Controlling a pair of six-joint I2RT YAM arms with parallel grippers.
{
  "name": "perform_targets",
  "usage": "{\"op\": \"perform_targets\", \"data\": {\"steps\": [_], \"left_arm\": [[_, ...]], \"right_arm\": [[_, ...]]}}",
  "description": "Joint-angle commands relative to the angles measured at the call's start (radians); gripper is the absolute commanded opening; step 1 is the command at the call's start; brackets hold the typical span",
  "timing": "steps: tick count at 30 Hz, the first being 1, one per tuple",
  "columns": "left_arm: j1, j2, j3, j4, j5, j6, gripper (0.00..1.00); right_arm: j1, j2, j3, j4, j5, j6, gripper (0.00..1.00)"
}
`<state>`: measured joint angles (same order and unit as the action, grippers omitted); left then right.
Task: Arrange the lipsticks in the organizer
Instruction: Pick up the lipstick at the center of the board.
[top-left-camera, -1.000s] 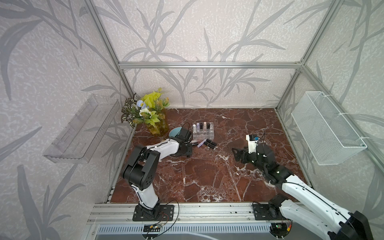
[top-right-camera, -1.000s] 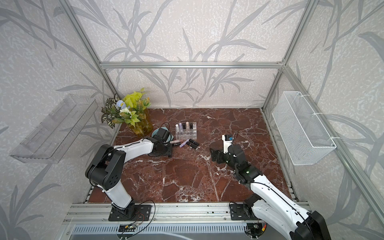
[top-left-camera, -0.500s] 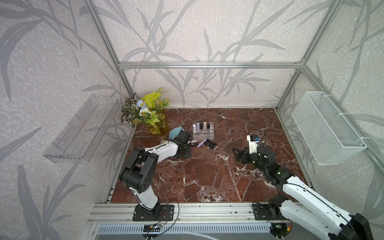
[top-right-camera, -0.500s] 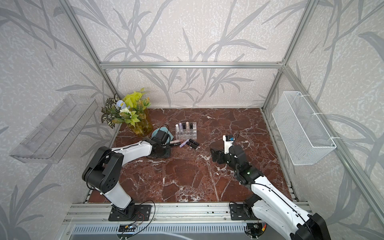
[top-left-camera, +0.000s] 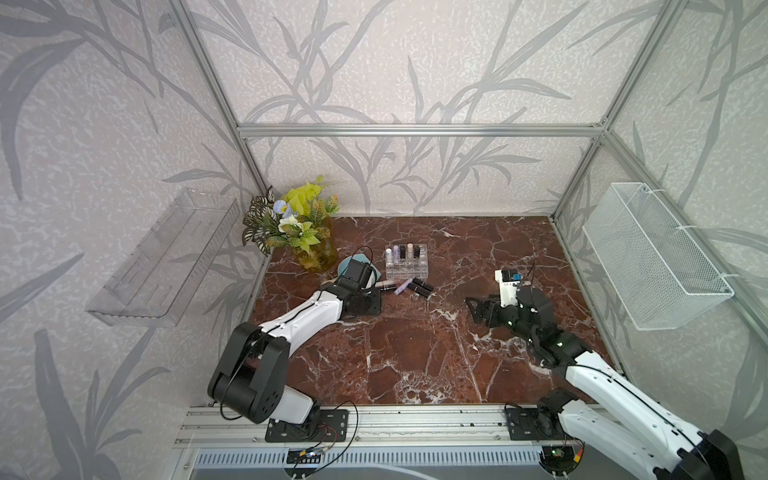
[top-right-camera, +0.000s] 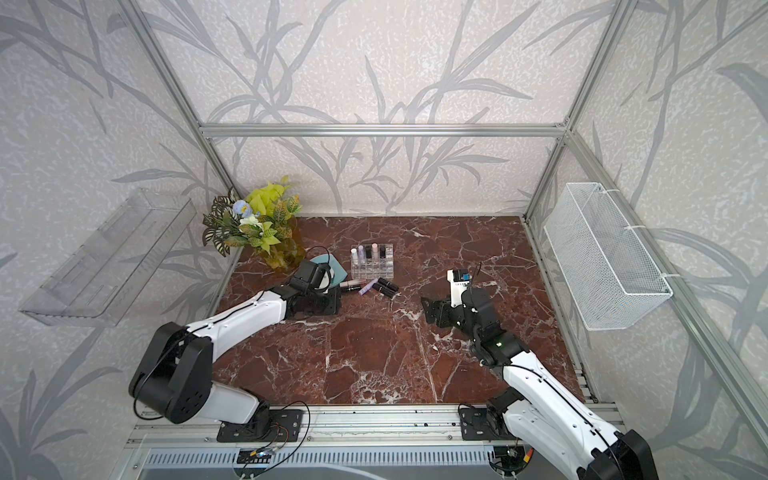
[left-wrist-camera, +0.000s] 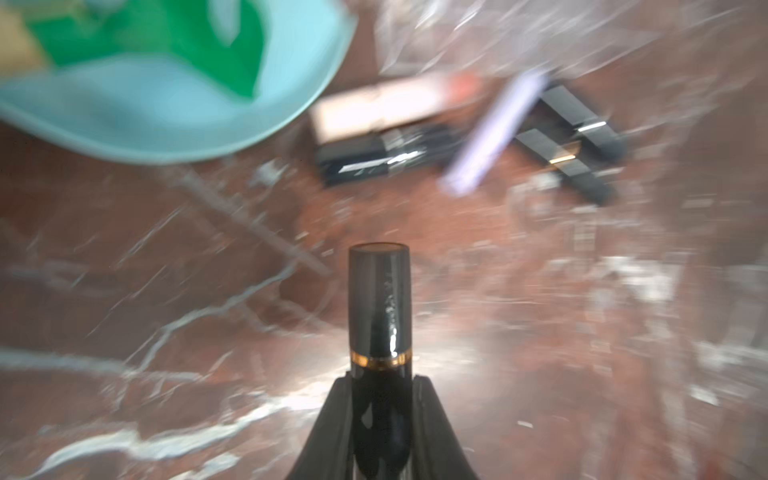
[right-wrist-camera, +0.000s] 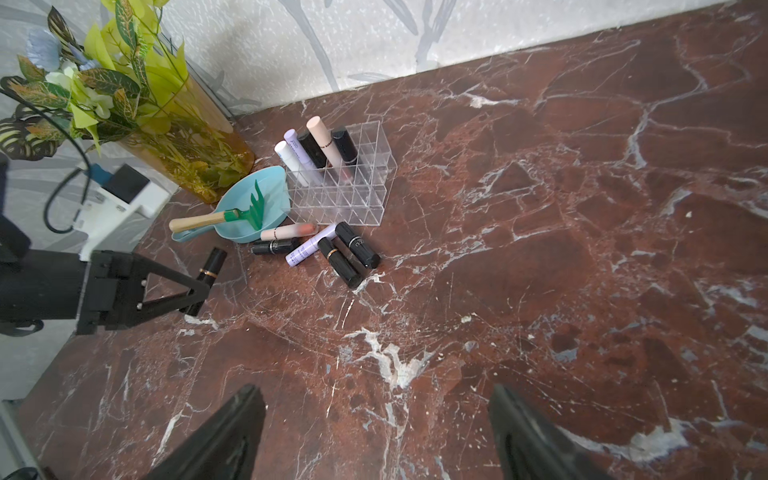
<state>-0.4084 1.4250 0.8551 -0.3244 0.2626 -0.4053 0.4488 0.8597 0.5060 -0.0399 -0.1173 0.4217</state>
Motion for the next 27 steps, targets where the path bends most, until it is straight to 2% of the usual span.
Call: {"op": "perform_targets", "data": {"steps": [1, 8, 14, 19, 22, 27], "left_arm": [[-0.008, -0.055, -0.030, 0.145, 0.251, 0.035, 0.17], [-0.064, -0.116, -0.063, 0.283, 0.486, 0.052, 0.14], [-0.086, -0.161, -0.083, 0.343, 0.564, 0.065, 0.10], [-0.110, -0.199, -0.075, 0.346, 0.604, 0.071, 0.10], [-0.119, -0.211, -0.067, 0.346, 0.642, 0.073, 0.10], [-0.129, -0.219, -0.061, 0.344, 0.669, 0.078, 0.09]], "right_arm": [[-0.032, 0.024, 0.076, -0.015, -0.161, 0.025, 0.90], [-0.080, 0.191, 0.176, 0.111, -0.586, 0.125, 0.95], [-0.086, 0.417, 0.261, 0.379, -0.924, 0.301, 0.92], [-0.086, 0.514, 0.339, 0.402, -1.033, 0.329, 0.84], [-0.084, 0.524, 0.368, 0.367, -1.056, 0.299, 0.83], [-0.069, 0.522, 0.393, 0.323, -1.102, 0.266, 0.74]]}}
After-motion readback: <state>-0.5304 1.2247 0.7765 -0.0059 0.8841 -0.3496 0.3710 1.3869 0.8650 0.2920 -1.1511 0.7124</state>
